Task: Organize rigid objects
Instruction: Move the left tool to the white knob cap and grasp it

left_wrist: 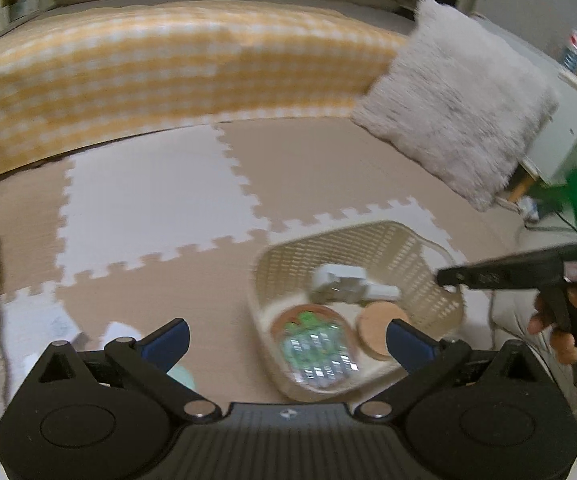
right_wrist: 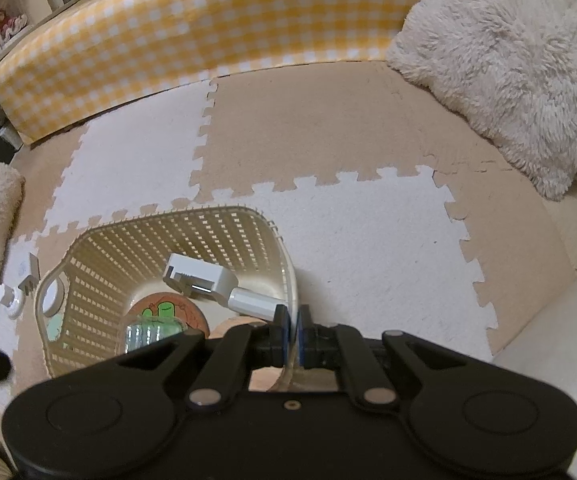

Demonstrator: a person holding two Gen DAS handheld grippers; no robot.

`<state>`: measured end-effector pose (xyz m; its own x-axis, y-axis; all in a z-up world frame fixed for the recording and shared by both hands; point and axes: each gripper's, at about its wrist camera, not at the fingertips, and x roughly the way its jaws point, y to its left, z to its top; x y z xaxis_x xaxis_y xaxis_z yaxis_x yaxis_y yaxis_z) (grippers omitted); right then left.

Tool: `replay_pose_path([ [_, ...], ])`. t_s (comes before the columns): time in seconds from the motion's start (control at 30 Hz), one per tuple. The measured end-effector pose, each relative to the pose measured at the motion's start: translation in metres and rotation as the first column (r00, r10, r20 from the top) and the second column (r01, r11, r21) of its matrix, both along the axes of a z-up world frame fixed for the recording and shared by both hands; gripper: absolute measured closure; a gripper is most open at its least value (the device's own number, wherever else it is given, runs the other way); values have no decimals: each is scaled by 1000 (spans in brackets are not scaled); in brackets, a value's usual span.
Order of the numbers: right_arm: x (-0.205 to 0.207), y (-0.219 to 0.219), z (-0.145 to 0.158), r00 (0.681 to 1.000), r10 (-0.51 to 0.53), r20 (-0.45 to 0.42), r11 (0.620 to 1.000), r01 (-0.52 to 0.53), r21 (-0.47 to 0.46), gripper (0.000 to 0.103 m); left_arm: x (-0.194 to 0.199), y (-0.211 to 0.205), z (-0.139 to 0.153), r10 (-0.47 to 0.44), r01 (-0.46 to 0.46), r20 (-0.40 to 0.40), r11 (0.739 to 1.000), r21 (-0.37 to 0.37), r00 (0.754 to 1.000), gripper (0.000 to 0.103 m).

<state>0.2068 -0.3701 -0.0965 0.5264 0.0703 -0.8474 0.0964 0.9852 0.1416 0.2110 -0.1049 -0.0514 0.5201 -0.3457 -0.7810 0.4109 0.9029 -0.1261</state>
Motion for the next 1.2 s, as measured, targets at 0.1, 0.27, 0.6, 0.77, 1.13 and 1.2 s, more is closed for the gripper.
replay_pose_path([
  [0.1,0,0,0,1000,1,2,1000,-1,-4,98,8,22,3,44,-43,9,999,-10,999,0],
  [0.27,0,1,0,1000,0,-1,1000,0,-17,96,19,60,4,122,-124,74,992,22,990,0],
  [0.6,0,-1,-1,1000,-3,-14,1000,3,10,97,46,128,-21,295,-295,-6,955,1,955,0],
  [0.77,-1,0,-2,1000,-2,-14,1000,2,4,97,55,143,-29,322,-321,-11,947,25,947,0],
  [1.13,-1,1,-1,1000,2,-13,1000,-2,0,97,80,169,-54,400,-393,-92,915,88,912,23],
  [1.2,0,1,-2,1000,5,-18,1000,-5,-1,97,82,168,-60,396,-385,-103,916,117,912,35],
])
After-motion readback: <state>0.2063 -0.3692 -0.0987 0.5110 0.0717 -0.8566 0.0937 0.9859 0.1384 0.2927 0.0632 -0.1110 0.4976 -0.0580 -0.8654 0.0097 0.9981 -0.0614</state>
